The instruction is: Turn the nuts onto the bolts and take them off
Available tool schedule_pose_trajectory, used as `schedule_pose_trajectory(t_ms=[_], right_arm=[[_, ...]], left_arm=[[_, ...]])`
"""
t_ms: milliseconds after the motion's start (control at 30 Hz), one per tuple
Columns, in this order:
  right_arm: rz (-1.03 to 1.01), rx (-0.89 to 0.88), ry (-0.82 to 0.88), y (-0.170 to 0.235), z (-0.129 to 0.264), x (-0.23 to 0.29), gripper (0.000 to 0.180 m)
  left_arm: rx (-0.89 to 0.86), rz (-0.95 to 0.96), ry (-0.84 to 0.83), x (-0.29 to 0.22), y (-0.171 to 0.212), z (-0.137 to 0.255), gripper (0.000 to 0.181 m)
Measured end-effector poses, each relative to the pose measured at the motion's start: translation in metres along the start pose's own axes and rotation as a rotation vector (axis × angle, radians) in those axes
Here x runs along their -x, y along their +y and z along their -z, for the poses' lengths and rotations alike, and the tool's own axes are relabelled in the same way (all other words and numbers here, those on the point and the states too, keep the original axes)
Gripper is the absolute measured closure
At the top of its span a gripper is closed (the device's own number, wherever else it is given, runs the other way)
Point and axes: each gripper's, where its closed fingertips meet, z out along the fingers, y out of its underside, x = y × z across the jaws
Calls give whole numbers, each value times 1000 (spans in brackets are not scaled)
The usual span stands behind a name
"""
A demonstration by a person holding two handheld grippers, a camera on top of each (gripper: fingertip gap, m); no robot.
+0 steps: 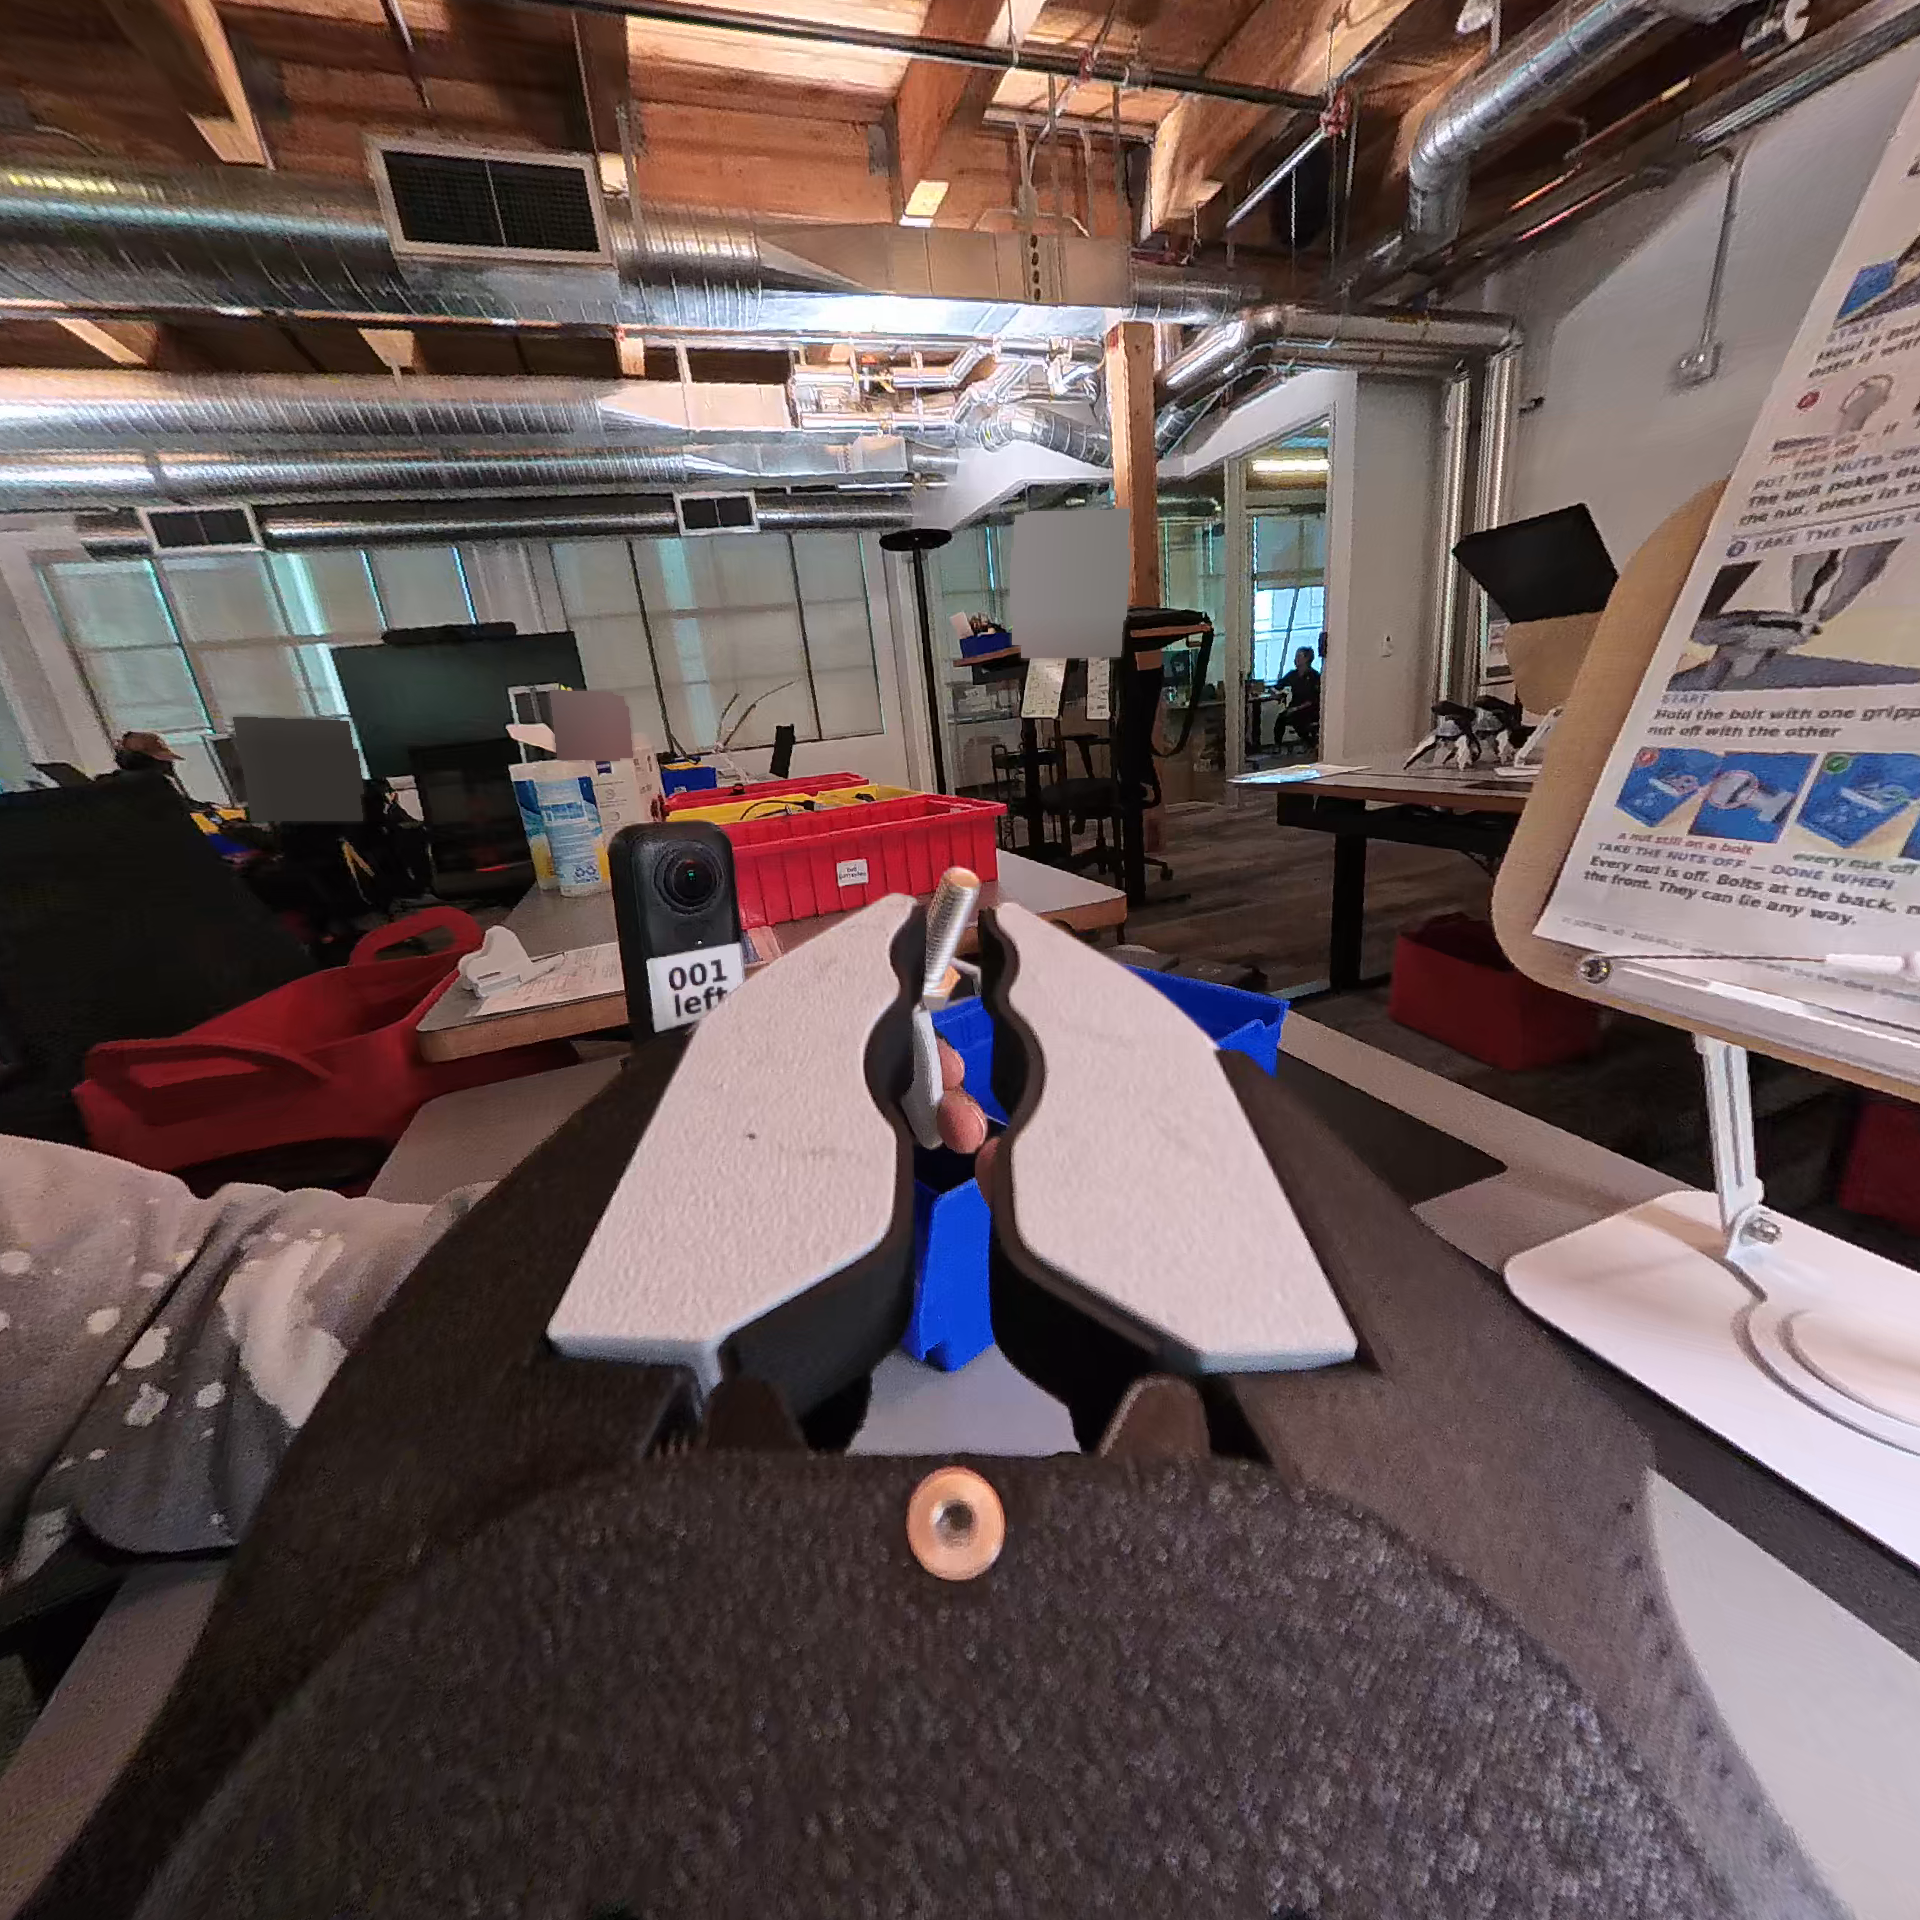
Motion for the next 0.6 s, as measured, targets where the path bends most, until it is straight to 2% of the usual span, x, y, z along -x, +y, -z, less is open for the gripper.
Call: schedule_pose_trajectory(t_ms=[433, 533, 600], right_arm=[[-78, -14, 35, 3, 8, -24, 172], [25, 150, -32, 12, 16, -3, 166], [102, 343, -66, 38, 40, 17, 162]], left_arm=[[28, 14, -21, 10, 11, 2, 162], [26, 16, -20, 9, 11, 1, 163], [19, 19, -15, 8, 9, 1, 163]])
